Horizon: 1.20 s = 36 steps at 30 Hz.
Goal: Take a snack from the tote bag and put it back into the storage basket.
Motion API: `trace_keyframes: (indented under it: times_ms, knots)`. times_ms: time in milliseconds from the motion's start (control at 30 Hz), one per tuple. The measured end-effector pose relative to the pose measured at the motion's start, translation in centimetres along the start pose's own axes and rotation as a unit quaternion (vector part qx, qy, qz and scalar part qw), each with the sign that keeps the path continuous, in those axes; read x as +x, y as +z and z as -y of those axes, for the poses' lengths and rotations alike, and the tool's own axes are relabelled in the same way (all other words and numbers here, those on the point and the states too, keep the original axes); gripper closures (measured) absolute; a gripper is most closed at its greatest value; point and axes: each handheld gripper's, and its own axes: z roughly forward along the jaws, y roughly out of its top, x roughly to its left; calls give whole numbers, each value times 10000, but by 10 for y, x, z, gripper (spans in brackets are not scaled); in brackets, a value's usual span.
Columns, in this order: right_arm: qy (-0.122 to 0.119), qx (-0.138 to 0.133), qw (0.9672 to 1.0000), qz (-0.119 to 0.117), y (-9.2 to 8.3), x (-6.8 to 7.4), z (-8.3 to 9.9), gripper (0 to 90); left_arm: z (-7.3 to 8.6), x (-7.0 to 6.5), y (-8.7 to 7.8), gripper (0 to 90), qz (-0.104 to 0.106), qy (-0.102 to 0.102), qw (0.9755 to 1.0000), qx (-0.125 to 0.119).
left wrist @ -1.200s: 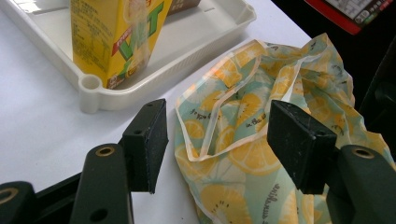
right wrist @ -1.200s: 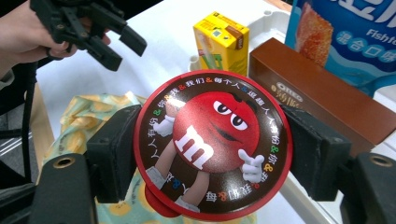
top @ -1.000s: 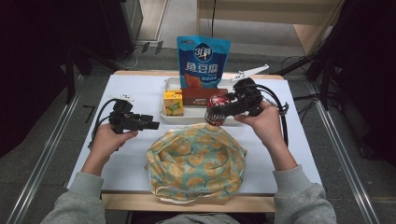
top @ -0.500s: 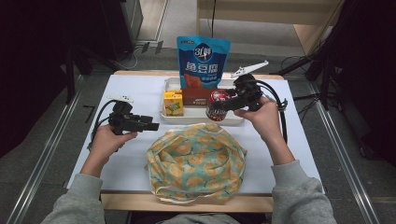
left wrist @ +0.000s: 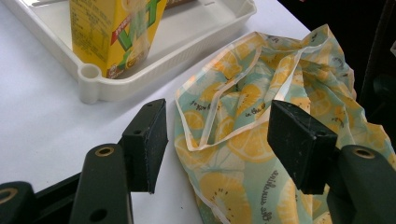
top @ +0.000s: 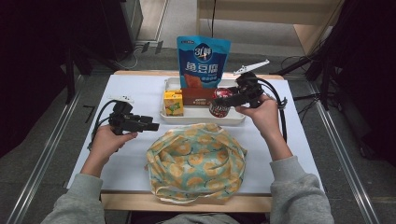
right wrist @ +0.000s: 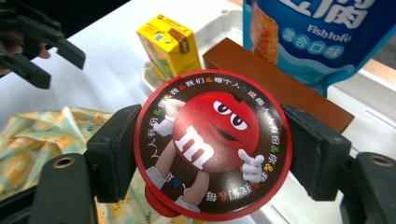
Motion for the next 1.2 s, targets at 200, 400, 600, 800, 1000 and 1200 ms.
trace_keyframes:
  times_ms: [200,400,600,800,1000,1200]
  knots:
    - [62,41,9999,111,2,-11,5,269,0,0,-1,384,-6,-16,10000,-31]
    - [157,66,9997,195,7,-21,10,270,0,0,-1,384,1,-8,10000,-23]
    - [237,111,9993,283,11,-31,15,270,0,1,-1,383,11,-26,10000,-29]
    - [315,139,9988,350,14,-39,18,270,0,0,0,383,-1,-9,10000,-6]
    - [323,134,9986,409,16,-44,21,269,0,1,0,383,-4,-13,10000,-3]
    - [365,142,9981,472,21,-50,24,270,0,1,0,382,10,-17,10000,-8]
